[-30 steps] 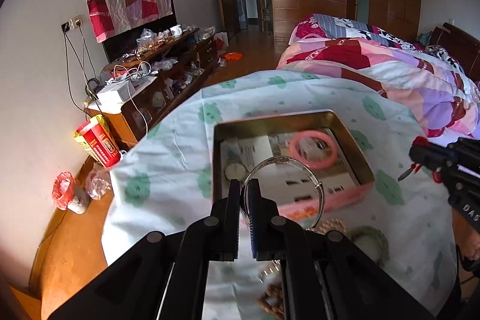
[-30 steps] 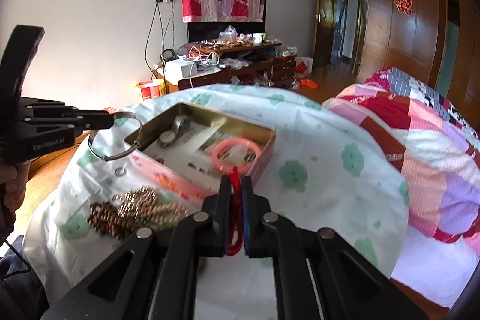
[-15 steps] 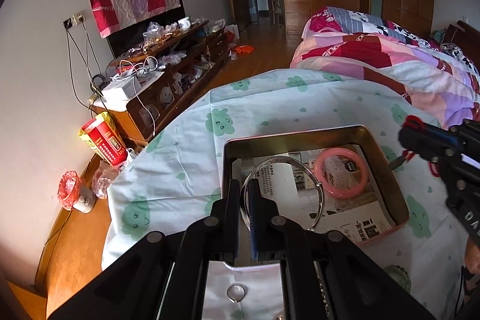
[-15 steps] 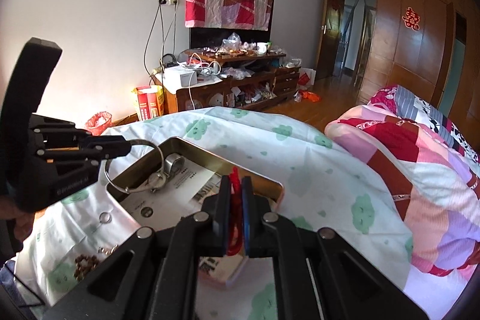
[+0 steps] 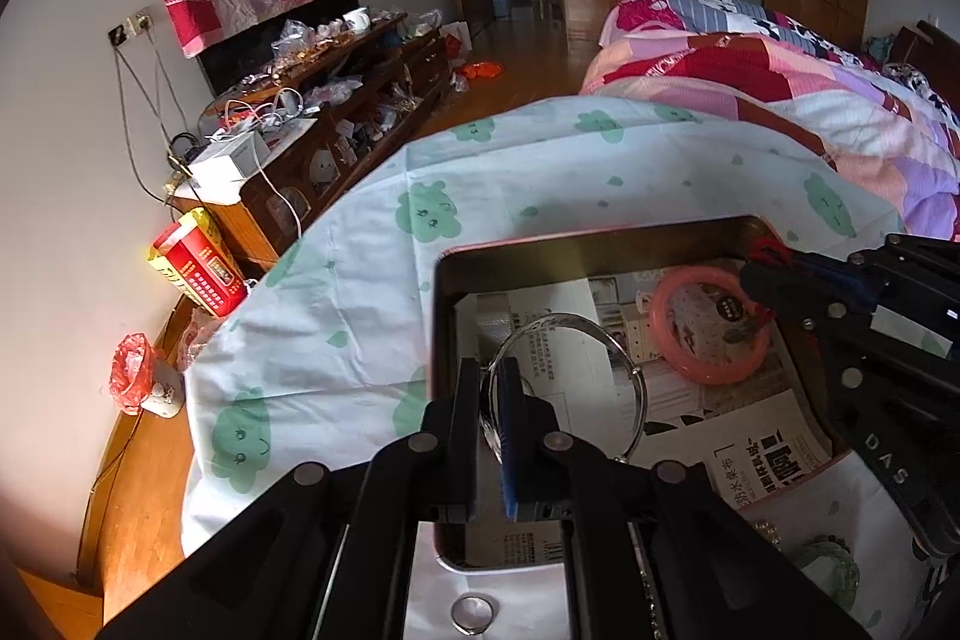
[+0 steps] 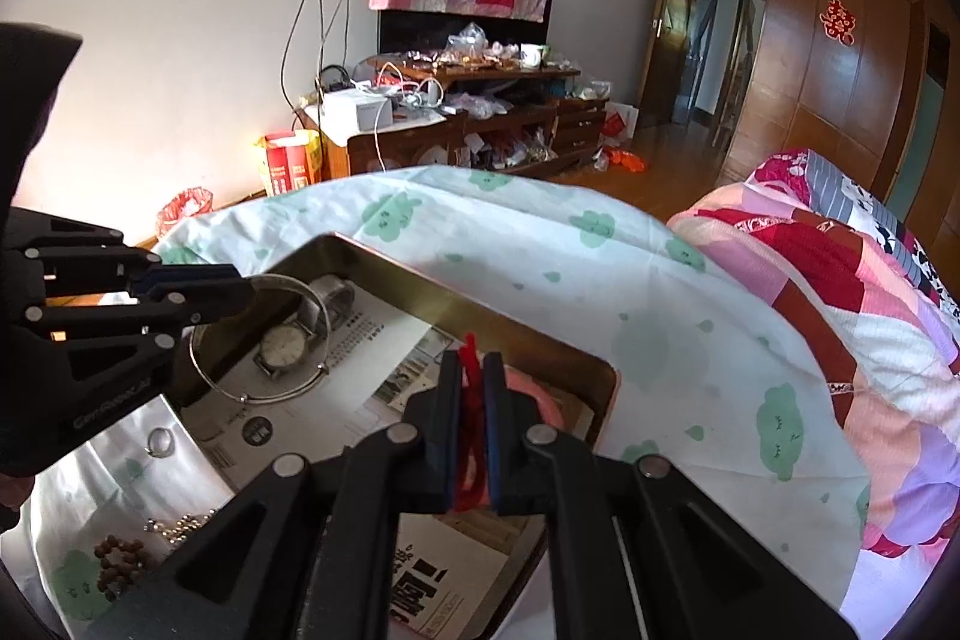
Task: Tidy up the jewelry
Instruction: 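Carry the silver bangle and red string into the tin and open both tools, then move the left tool to the brown bead strand while the right tool approaches the green jade bangle, then close the left tool on the brown bead strand while the right tool grasps the green jade bangle, then carry the bead strand and jade bangle over the pink tin and lower them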
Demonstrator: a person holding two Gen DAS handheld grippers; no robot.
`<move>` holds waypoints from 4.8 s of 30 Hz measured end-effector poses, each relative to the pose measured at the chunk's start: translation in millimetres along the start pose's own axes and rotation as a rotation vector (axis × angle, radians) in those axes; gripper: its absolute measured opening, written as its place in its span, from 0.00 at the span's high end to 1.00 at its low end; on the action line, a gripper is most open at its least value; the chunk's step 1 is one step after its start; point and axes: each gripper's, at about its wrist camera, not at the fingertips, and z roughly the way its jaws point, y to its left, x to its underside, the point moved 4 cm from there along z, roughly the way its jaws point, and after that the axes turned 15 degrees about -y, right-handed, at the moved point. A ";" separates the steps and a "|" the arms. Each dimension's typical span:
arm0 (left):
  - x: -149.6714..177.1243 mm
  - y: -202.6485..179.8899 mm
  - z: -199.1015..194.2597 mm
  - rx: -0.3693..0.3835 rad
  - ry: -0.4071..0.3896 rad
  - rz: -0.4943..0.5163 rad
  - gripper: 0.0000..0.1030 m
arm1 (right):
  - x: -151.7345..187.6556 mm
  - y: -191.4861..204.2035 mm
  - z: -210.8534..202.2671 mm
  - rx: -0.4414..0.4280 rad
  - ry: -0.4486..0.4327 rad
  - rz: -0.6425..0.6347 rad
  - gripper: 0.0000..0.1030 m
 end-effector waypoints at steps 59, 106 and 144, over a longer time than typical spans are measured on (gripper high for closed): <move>120.6 -27.6 -112.1 -0.013 0.016 -0.069 0.37 | 98.9 44.4 -100.5 0.002 0.101 0.028 0.57; 73.0 4.6 -144.7 0.013 -0.105 -0.092 0.78 | 61.3 38.8 -124.0 -0.029 -0.034 0.061 0.90; 8.6 -3.5 -80.4 0.011 -0.110 -0.019 0.78 | 3.3 5.0 -70.9 0.042 -0.081 0.021 0.90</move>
